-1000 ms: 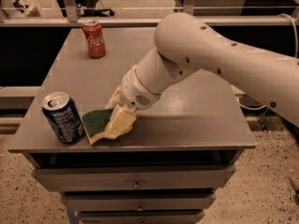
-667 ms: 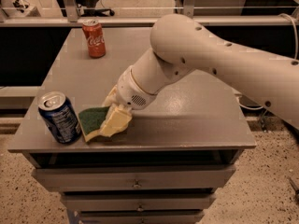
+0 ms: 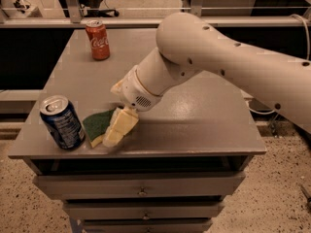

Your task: Move sponge near pepsi can

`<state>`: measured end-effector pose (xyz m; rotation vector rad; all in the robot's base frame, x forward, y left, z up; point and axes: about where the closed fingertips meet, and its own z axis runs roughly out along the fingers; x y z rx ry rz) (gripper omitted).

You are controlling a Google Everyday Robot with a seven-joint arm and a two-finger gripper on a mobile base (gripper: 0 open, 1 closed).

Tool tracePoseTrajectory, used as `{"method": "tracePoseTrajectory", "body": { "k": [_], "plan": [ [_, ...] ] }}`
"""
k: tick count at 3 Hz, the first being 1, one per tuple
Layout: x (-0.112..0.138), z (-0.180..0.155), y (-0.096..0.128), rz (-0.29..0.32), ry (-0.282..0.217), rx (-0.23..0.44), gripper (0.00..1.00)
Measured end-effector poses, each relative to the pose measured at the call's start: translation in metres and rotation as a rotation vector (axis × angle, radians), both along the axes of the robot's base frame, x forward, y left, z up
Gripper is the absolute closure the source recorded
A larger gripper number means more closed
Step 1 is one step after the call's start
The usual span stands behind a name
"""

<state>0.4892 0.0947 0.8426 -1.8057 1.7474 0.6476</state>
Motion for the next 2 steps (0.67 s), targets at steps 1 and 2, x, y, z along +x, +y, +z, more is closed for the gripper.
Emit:
{"method": "tracePoseTrajectory", "body": {
  "k": [1,2],
  "plan": [
    [0.008,0.012,-0.010,-0.019,-0.025,0.004,0.00],
    [0.025,0.046,-0.043,-0.061,-0.068,0.035,0.00]
  ]
}}
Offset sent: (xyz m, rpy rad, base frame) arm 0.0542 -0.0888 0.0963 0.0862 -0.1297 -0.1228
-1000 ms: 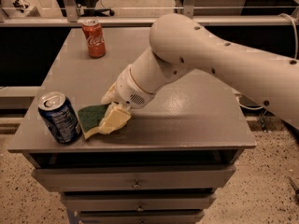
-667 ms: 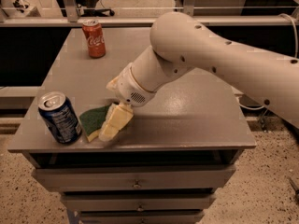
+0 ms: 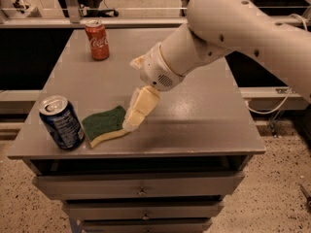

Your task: Move sponge near pepsi can

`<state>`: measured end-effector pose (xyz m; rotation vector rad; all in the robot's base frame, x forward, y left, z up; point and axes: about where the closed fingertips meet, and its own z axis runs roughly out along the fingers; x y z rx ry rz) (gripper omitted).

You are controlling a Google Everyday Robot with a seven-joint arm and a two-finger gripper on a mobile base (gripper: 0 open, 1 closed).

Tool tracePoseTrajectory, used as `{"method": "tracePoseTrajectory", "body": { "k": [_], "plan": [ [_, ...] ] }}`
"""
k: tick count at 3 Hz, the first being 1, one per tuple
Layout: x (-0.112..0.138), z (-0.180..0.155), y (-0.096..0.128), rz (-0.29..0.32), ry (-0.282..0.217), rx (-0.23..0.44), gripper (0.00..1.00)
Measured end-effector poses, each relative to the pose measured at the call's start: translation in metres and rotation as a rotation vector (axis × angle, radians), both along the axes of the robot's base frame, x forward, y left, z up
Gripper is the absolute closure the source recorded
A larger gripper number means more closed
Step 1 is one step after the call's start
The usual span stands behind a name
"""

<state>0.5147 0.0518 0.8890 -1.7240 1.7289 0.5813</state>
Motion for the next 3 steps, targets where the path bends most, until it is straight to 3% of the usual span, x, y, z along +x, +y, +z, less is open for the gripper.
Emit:
{"method": "tracePoseTrajectory", "body": {
  "k": [2,3],
  "plan": [
    [0.035,0.077,-0.120,-0.107,-0.078,0.127,0.00],
    [0.037,0.090,-0.119,-0.107,-0.100,0.140,0.00]
  ]
}}
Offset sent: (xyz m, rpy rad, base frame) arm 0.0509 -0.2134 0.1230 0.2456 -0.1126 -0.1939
